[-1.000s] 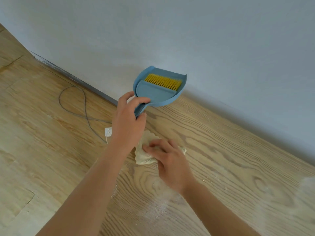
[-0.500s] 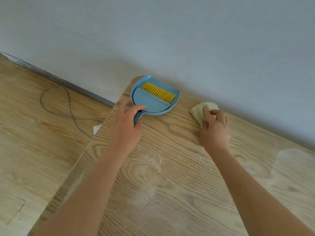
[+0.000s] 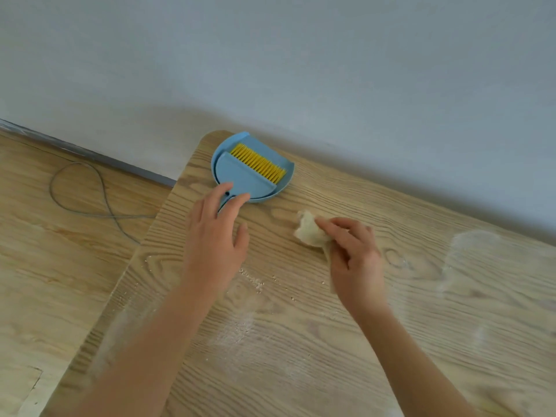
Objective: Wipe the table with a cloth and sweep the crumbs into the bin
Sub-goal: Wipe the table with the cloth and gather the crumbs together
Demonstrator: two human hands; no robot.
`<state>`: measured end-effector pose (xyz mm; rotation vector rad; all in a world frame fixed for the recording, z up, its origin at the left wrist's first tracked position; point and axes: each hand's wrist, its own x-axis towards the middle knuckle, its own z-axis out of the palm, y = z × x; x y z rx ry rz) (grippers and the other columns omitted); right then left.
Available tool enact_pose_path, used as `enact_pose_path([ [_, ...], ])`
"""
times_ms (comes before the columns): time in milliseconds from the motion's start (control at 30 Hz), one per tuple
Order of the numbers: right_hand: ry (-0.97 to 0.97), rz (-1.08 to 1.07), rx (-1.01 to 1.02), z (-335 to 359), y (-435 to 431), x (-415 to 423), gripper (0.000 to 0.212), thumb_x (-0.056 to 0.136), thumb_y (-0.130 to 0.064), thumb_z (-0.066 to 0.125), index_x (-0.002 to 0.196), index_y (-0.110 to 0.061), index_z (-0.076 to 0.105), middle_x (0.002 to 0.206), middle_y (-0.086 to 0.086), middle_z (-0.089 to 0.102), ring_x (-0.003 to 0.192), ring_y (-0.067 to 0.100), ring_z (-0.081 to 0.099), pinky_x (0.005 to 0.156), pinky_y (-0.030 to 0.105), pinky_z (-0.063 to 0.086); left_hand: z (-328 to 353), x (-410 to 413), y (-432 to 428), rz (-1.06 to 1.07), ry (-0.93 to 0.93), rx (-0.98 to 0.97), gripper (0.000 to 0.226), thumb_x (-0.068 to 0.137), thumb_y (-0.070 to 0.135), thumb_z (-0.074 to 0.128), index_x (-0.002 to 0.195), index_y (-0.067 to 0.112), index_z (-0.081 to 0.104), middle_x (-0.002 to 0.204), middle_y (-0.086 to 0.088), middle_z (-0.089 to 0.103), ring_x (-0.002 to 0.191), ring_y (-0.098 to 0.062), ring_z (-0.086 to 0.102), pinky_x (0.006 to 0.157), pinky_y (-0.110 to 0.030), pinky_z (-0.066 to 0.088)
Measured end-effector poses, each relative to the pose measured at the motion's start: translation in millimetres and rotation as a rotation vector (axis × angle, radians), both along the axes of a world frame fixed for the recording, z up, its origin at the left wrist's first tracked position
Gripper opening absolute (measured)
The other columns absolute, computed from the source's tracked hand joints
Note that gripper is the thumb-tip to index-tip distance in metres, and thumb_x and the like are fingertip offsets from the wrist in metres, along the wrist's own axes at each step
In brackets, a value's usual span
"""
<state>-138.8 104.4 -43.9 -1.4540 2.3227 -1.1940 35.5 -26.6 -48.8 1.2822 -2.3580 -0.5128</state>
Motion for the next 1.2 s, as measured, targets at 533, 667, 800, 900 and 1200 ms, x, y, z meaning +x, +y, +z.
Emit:
enact_pose_path([
  [533,0.129,-0.043,0.248,-30.4,52.7,9.1,0.05,0.074,0.009,0.061,0.116,-0.017,0.065,0.114,0.003,0.059,0.094,0.025,0.049,0.075,0.031,0.049,-6.3,-15.7,69.4,-0.16,0.019,0.125,0.038,0.081,0.005,0.064,0.116,0.02,0.063,0.131,0.002,0.05,0.117,-0.018,0.047,0.101,-0.038,0.04],
  [667,-0.058,0.148,0.174,-17.4,64.1,39.0,0.039,0.08,-0.001,0.057,0.111,-0.021,0.07,0.108,-0.005,0.062,0.088,0.018,0.049,0.075,0.028,0.05,1.2,-6.9,73.7,-0.152,0.035,0.134,0.038,0.082,0.007,0.063,0.117,0.02,0.062,0.13,0.003,0.05,0.118,-0.016,0.047,0.1,-0.035,0.039],
  [800,-0.096,-0.03,0.027,4.9,40.7,-5.2,0.035,0.083,0.006,0.059,0.112,-0.012,0.068,0.111,0.002,0.061,0.098,0.023,0.054,0.081,0.035,0.051,10.2,18.8,66.3,-0.162,-0.01,0.137,0.04,0.083,0.004,0.061,0.119,0.022,0.061,0.131,0.006,0.049,0.121,-0.012,0.044,0.104,-0.032,0.033],
  [900,-0.014,-0.178,0.147,9.6,11.8,-47.6,0.044,0.084,0.003,0.053,0.124,-0.012,0.059,0.123,0.004,0.053,0.111,0.024,0.05,0.093,0.036,0.046,13.8,33.0,60.6,-0.093,-0.051,0.173,0.039,0.086,0.006,0.057,0.121,0.023,0.059,0.132,0.009,0.047,0.125,-0.009,0.039,0.106,-0.029,0.026],
  [1200,0.188,0.062,0.381,-21.6,-13.5,2.9,0.058,0.079,0.007,0.052,0.128,-0.023,0.055,0.13,-0.001,0.049,0.101,0.025,0.04,0.079,0.033,0.043,11.4,50.8,60.3,0.045,-0.024,0.219,0.038,0.089,0.007,0.052,0.121,0.026,0.057,0.125,0.013,0.05,0.118,0.002,0.037,0.104,-0.027,0.03],
])
